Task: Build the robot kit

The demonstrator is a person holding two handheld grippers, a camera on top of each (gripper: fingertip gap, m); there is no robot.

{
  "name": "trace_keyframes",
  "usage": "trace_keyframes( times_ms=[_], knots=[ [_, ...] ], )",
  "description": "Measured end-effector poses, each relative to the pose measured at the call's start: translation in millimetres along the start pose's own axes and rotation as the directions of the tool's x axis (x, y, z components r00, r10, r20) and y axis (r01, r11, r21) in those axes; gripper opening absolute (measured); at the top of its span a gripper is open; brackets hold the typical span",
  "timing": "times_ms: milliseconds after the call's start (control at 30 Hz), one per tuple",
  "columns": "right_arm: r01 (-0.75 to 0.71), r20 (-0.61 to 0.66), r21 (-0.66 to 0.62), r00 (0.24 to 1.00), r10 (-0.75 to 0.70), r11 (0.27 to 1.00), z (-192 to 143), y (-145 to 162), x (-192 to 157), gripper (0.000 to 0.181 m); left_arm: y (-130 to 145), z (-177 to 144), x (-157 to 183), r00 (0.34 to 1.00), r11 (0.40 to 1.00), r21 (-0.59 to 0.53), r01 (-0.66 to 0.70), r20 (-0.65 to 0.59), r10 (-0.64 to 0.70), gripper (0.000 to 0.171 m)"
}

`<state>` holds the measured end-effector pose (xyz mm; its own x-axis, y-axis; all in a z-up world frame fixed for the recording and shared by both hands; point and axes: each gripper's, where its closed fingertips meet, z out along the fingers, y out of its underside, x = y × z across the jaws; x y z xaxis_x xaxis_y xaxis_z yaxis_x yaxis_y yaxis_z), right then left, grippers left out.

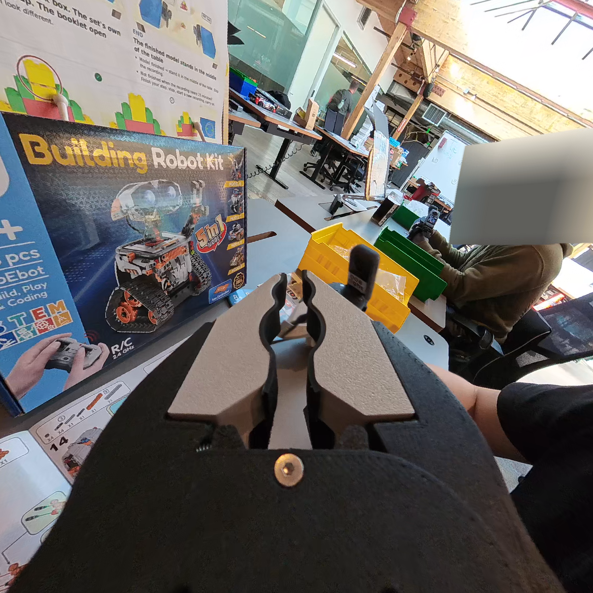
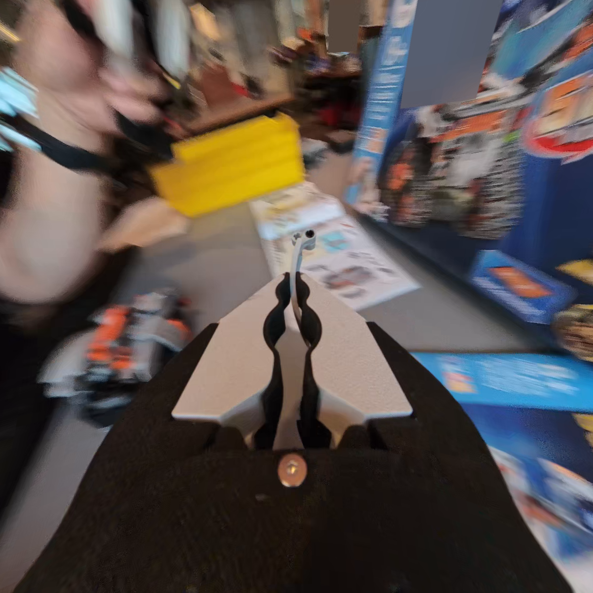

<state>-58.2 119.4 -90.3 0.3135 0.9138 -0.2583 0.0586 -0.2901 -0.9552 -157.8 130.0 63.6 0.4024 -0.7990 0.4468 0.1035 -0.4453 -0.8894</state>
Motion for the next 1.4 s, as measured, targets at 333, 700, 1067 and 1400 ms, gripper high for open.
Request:
trace_keyframes(
  times_ms=[333, 700, 1067, 1400],
  knots=[
    [-0.47, 0.532, -0.248, 0.664, 0.525, 0.847, -9, -11, -81, 0.0, 0, 1, 4, 1.0, 1.0, -0.003, 0.0, -0.024, 0.0, 0.007],
    [-0.529, 0.478, -0.437, 0.548, 0.686, 0.727, -8, 21, -87, 0.0, -5, -3, 7, 0.999, 1.0, 0.013, -0.01, -0.033, 0.011, 0.007],
    [-0.502, 0.467, -0.548, 0.48, 0.743, 0.669, -4, 38, -101, 0.0, -10, -4, 12, 0.997, 0.997, 0.04, -0.068, -0.042, 0.07, 0.007],
    [-0.529, 0.435, -0.591, 0.426, 0.793, 0.608, -1, 42, -103, 0.0, -9, -2, 14, 0.996, 0.997, 0.033, -0.068, -0.05, 0.069, 0.007]
  ],
)
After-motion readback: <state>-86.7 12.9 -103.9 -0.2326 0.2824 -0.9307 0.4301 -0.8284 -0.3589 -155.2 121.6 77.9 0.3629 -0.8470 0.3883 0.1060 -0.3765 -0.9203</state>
